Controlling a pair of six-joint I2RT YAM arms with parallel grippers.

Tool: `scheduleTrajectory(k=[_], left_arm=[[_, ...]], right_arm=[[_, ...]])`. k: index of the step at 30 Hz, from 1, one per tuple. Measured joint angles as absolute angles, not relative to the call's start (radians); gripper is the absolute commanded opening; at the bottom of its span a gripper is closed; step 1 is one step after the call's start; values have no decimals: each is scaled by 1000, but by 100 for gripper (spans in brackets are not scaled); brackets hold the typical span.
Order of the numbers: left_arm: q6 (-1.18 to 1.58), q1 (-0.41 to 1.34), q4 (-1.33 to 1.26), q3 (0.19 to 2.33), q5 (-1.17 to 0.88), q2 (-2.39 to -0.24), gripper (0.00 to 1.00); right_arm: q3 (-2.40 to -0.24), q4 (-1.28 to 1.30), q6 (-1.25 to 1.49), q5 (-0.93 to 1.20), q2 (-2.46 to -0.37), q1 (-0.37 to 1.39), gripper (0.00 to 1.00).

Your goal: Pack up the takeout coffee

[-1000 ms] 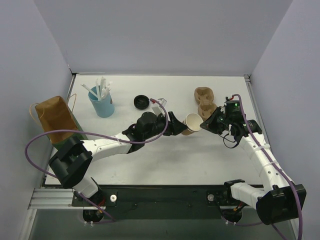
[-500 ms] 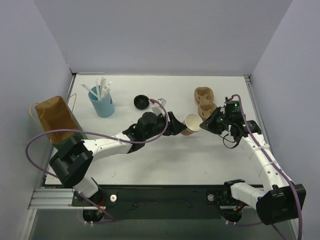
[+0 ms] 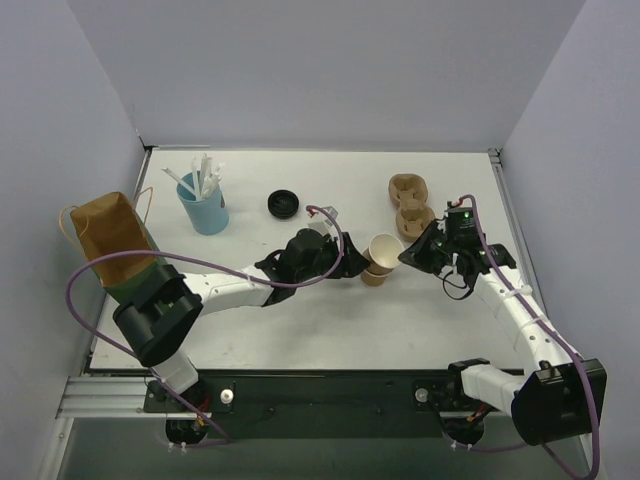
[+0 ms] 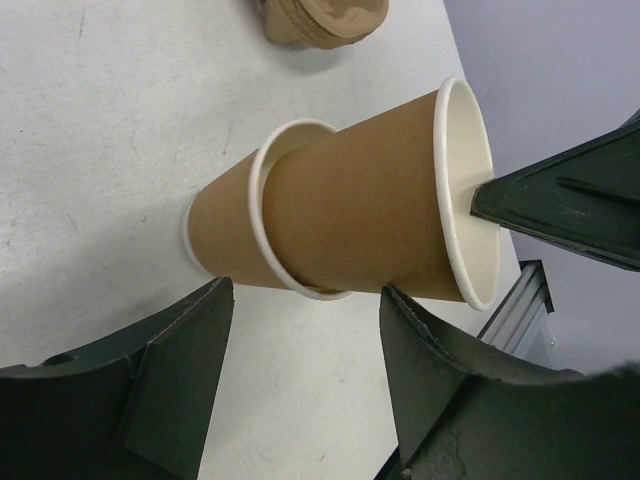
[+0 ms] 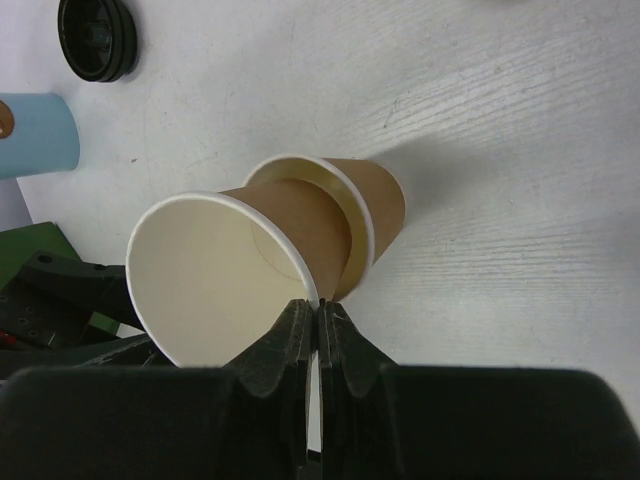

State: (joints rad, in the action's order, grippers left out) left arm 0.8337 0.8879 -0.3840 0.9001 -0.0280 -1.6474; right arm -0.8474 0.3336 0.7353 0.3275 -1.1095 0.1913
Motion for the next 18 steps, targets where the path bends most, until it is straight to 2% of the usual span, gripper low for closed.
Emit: scheduleTrajectory(k=[12, 18], left_arm=[[799, 889, -328, 902, -20, -1658, 70], [720, 889, -171, 915, 42, -1514, 70]], right_arm=[[-886, 361, 714, 287, -1145, 191, 0], [-961, 379, 680, 237, -1178, 192, 0]])
